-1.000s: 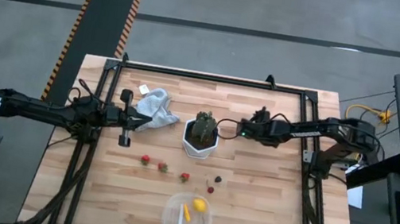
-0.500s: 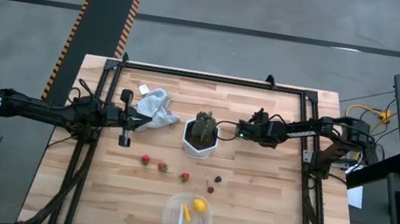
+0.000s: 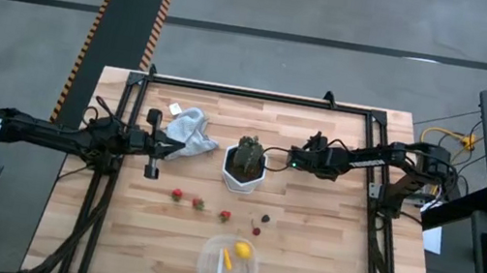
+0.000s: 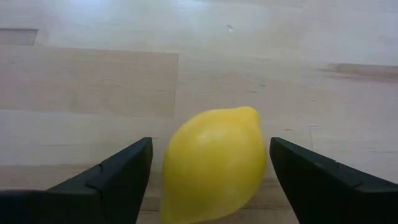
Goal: Pick and placing Produce into tupperware
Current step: Put the yellow lemon into the transparent bin
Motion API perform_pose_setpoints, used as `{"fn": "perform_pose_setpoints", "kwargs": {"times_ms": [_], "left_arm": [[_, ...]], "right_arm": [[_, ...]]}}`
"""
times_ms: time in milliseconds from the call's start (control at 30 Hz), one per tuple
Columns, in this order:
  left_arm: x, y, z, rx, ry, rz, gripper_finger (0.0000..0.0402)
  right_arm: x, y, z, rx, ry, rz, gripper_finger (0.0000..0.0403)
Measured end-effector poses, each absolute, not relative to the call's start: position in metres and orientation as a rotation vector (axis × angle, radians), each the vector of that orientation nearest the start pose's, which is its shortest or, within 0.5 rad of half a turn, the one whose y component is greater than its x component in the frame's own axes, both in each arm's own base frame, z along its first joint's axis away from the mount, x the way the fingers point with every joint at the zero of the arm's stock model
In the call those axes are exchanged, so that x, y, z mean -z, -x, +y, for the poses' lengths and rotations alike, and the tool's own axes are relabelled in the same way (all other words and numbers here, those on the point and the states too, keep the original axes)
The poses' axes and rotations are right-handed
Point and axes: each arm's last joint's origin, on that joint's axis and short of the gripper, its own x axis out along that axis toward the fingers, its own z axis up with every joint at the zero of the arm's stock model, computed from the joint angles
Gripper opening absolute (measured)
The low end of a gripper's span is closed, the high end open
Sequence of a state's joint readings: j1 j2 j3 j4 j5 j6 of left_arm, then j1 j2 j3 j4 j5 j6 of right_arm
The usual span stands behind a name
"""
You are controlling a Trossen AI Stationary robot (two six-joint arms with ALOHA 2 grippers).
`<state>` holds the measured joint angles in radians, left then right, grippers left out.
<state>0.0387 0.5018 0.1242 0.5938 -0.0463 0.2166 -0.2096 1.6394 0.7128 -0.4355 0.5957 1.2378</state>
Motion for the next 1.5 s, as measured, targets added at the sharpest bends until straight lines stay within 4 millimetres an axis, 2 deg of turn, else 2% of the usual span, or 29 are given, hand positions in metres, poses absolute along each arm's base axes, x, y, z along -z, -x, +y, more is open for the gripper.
{"fn": "perform_pose_setpoints", "kwargs": {"times_ms": [300,1067,1500], "left_arm": [[-0.217,-0.133,0.007,-0.108,-0.215,-0.206,0.0000],[-0.217,-0.133,0.007,-0.109,-0.215,-0.206,0.0000],[-0.217,-0.133,0.007,-0.113,-0.215,-0.205,0.0000]], "right_arm": [[-0.117,-0.243,-0.068,1.370,-0.707,0.751,0.0204],[-0.119,-0.243,-0.063,1.326,-0.664,0.794,0.0204],[-0.139,-0.238,-0.042,1.247,-0.622,0.798,0.0204]]}}
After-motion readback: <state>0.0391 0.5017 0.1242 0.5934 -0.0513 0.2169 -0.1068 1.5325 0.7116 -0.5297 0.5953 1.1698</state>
